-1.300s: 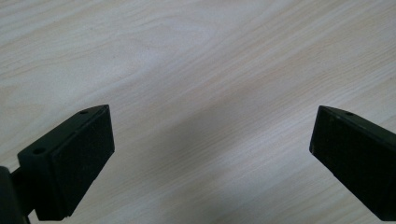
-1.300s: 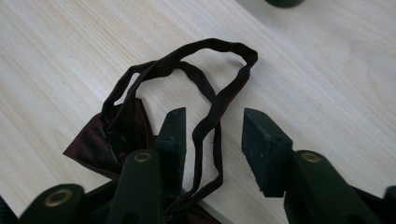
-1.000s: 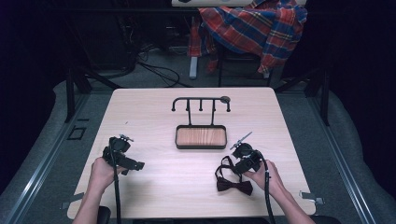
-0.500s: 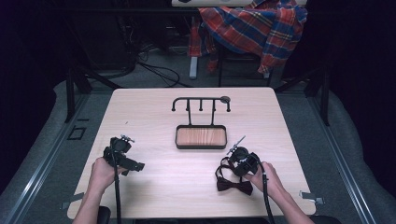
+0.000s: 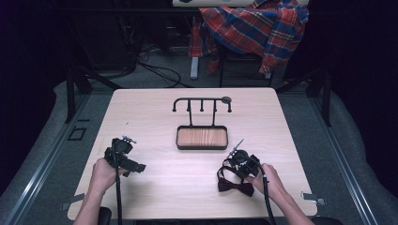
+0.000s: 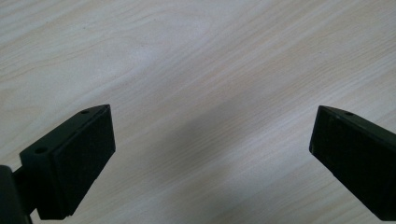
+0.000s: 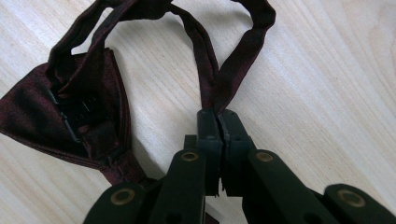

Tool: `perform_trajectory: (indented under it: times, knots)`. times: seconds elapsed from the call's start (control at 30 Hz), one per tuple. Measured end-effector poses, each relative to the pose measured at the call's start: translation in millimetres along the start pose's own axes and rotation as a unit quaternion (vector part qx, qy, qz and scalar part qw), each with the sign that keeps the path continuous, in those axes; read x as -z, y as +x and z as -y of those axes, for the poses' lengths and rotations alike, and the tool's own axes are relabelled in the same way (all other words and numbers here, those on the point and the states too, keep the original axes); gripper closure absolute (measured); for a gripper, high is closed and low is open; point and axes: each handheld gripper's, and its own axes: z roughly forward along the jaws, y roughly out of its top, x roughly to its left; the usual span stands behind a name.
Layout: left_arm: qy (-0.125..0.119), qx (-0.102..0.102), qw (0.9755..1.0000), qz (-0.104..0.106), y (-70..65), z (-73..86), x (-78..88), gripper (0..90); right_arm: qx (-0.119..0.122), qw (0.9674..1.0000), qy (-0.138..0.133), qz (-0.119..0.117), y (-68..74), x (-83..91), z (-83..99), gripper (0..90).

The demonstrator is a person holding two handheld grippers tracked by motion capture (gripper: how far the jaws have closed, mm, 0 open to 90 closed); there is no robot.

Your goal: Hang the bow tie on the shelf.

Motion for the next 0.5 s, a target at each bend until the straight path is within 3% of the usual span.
perform_trajectory:
  times: [0.3,0.33,0.37,0.5]
  knots:
    - [0.003,0.002,1.0,0.003,1.2,0.1,-1.2,0.3,-0.006,0.9998,-0.016,0.006,-0.8,7.9,0.8,89.5]
    - [0.002,0.003,1.0,0.004,1.4,0.7,-1.6,0.4,-0.006,0.9997,-0.022,0.013,-0.4,11.5,0.4,89.5]
    - [0.003,0.007,0.9999,0.007,1.8,1.4,-1.6,0.3,-0.01,0.9989,-0.044,0.015,0.7,18.5,0.5,89.5]
    - [0.0,0.004,1.0,0.008,1.0,0.6,-1.7,0.3,-0.011,0.9977,-0.064,0.021,1.6,30.2,1.0,89.6]
